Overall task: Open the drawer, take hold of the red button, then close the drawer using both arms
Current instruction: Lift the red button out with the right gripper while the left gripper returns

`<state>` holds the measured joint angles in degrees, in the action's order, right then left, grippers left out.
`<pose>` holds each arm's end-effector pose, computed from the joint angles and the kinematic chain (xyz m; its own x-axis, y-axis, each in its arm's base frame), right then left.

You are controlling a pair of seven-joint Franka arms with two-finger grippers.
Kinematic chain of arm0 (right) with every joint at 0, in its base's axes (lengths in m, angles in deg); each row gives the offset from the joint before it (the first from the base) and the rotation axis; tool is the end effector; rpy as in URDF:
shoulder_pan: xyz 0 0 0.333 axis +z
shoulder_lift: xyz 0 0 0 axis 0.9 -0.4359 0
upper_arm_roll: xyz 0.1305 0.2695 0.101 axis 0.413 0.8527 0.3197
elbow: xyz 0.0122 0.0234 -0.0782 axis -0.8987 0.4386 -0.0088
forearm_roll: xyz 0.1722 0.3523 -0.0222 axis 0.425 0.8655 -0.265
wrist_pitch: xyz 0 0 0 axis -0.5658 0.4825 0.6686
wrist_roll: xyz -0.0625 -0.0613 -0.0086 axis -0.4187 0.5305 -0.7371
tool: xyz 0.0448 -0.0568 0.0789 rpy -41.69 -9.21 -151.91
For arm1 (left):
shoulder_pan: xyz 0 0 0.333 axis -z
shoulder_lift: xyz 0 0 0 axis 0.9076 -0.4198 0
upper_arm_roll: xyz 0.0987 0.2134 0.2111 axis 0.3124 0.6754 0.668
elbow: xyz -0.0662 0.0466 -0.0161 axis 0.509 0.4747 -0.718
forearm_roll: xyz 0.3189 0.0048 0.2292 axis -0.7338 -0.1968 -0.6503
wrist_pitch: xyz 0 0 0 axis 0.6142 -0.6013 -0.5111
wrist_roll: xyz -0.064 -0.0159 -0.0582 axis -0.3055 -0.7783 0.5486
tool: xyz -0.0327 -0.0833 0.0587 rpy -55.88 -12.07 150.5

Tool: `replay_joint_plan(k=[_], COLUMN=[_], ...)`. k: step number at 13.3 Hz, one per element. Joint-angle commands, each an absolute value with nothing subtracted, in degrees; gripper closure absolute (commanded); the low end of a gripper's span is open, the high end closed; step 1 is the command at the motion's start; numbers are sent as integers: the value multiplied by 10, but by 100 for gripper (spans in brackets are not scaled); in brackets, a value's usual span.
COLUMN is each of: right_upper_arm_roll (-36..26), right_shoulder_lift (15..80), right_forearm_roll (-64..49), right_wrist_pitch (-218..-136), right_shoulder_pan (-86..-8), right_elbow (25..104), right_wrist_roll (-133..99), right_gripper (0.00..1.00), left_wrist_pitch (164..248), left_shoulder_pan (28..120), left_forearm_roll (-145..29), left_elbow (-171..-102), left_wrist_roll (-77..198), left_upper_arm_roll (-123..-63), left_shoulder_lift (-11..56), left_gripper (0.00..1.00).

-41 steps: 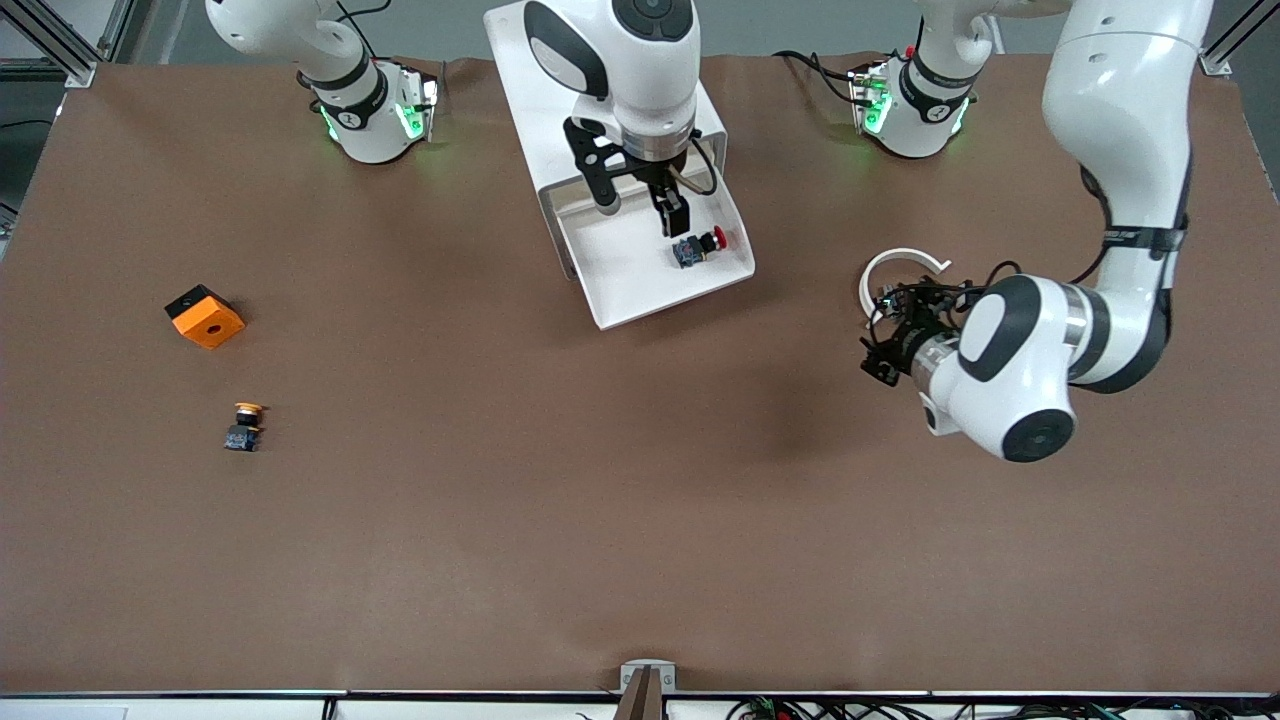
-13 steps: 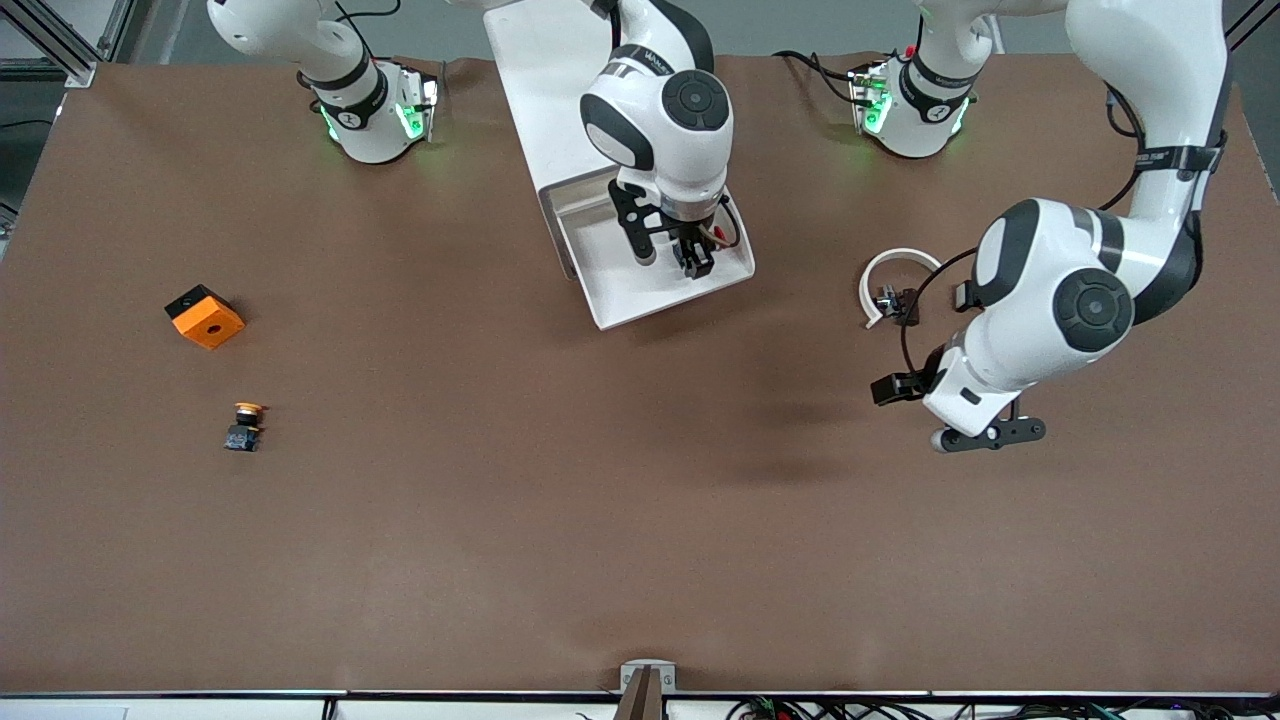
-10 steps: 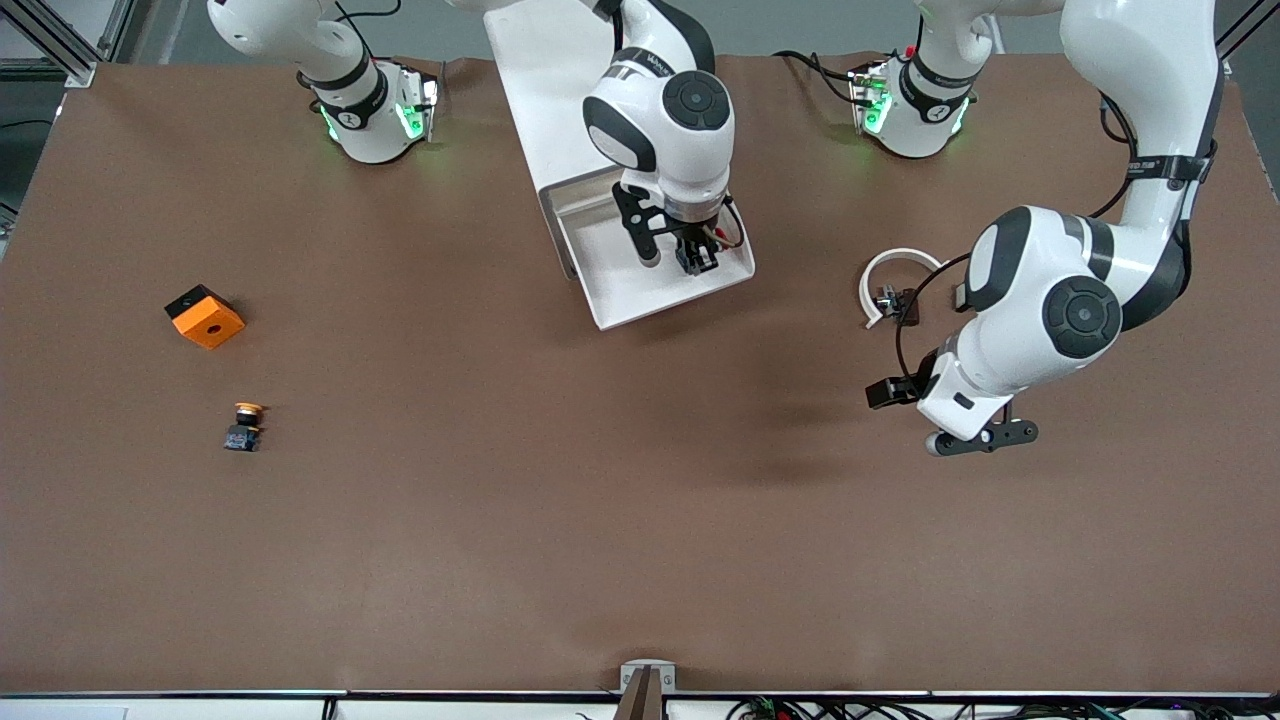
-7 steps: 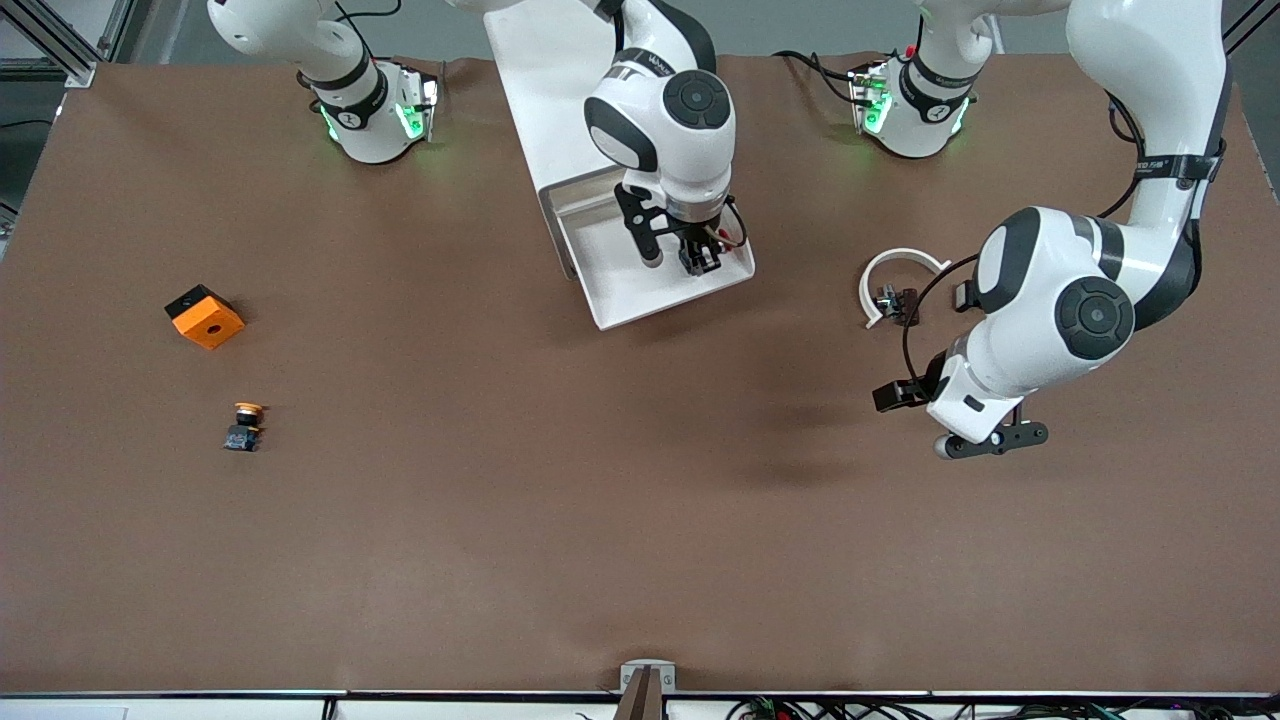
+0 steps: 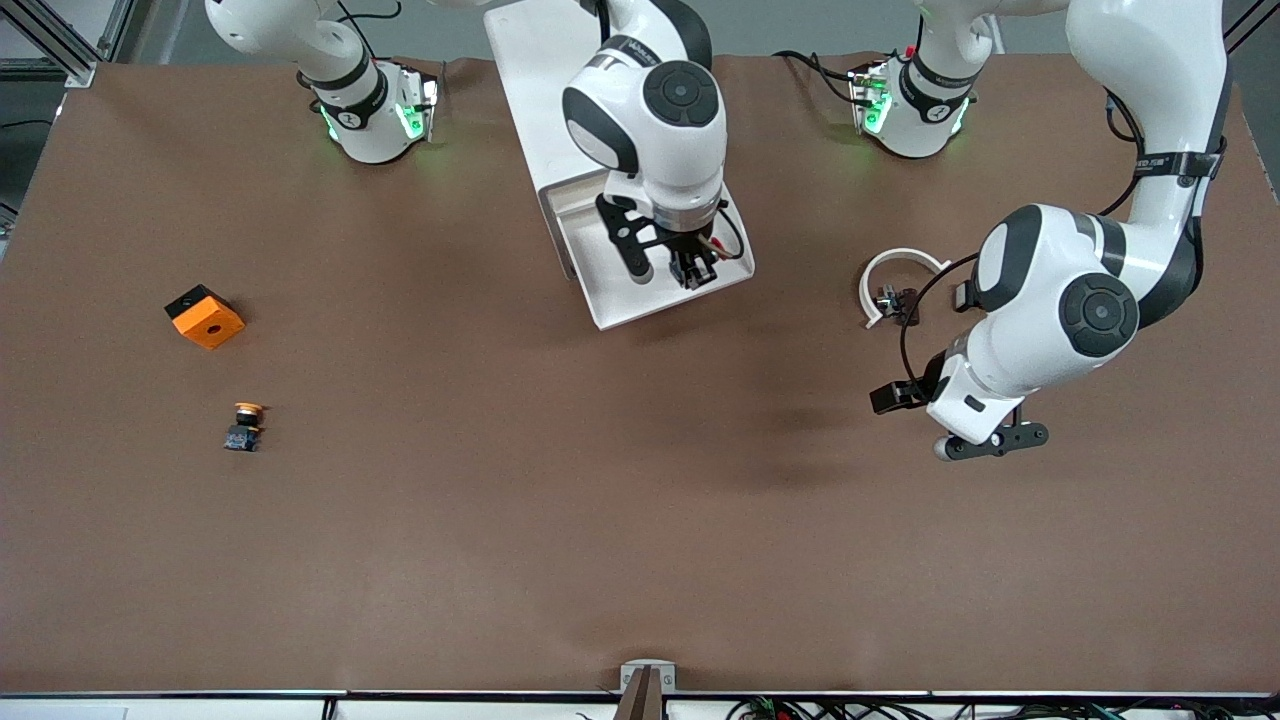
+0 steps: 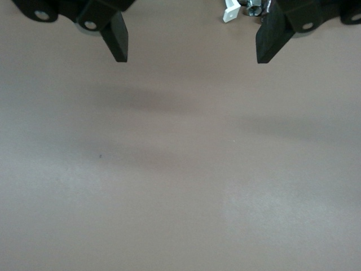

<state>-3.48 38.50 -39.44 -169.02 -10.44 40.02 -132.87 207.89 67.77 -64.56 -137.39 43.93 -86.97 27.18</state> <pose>0.4528 0.5615 0.4157 0.4700 -0.8815 -0.0462 -0.8823 -0.4707 0.0054 0.6261 -0.1557 0.3660 0.9832 0.1687 -0.0693 0.1745 -0.9807 0.0887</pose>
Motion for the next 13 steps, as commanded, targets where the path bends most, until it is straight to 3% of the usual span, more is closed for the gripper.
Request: replay_joint_plan(k=[1,7,13], right_upper_arm_roll=[-28,-29,-32], right_shoulder_lift=[418,495,650], right_forearm_roll=[-392,-393,-410], right_wrist_pitch=[-1636,-1536,-1673], right_shoulder_pan=[-145,-256,-378], right_elbow=[382,409,687], right_wrist_roll=[-1217,-963,-674], right_gripper=[100,100,100], left_wrist_pitch=[2080,2081,2082], left_shoulder_pan=[688,753,822], left_forearm_roll=[-629,-621,-625], left_elbow=[-1362,-1304,-1292], left_wrist_roll=[430,311,231], left_upper_arm_roll=[-873,-872,-871], left_shoulder_lift=[276,226,194], left_gripper=[0,0,0])
